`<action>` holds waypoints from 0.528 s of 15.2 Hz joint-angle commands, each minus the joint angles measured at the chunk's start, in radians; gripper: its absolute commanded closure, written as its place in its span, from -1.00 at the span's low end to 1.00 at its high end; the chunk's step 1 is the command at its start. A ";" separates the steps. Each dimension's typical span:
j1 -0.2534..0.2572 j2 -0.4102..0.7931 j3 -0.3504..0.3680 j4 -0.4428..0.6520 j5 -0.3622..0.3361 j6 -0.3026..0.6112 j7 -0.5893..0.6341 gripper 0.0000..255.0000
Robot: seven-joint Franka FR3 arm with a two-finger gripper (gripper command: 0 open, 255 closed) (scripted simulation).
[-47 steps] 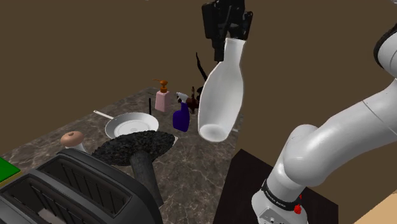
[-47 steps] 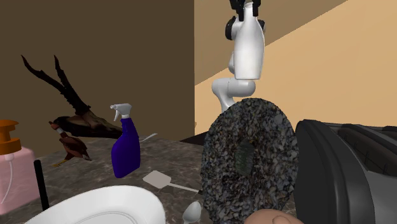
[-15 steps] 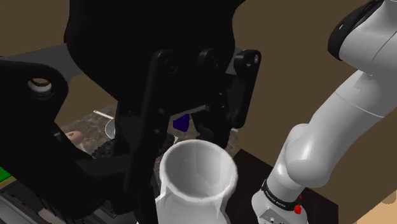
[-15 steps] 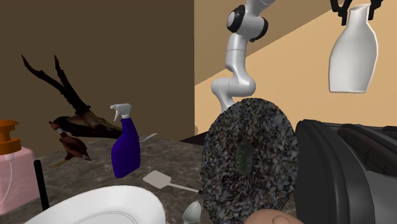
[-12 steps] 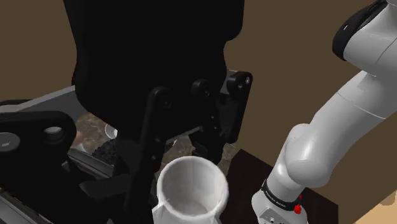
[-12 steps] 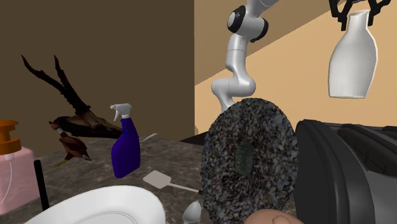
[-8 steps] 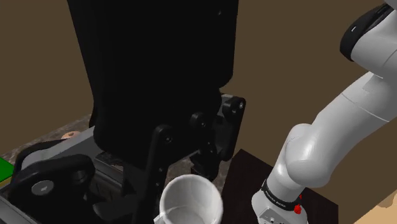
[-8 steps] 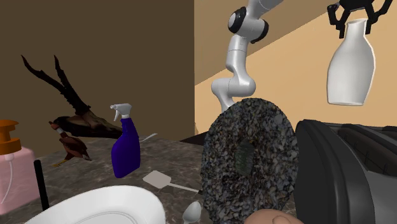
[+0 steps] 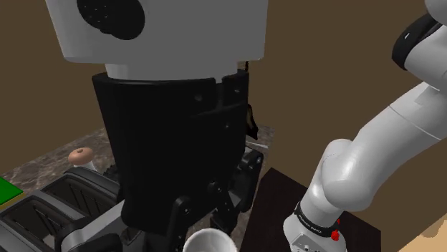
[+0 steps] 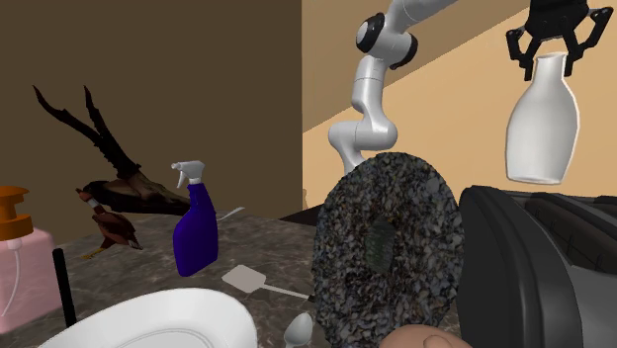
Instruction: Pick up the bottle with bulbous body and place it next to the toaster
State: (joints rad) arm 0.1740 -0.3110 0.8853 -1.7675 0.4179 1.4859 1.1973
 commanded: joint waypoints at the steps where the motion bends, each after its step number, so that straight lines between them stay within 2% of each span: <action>1: 0.002 -0.007 0.001 -0.034 0.005 0.028 -0.010 1.00; 8: 0.011 -0.027 0.009 -0.139 0.022 0.115 -0.037 1.00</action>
State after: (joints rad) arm 0.1827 -0.3323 0.8947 -1.8867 0.4356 1.5858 1.1663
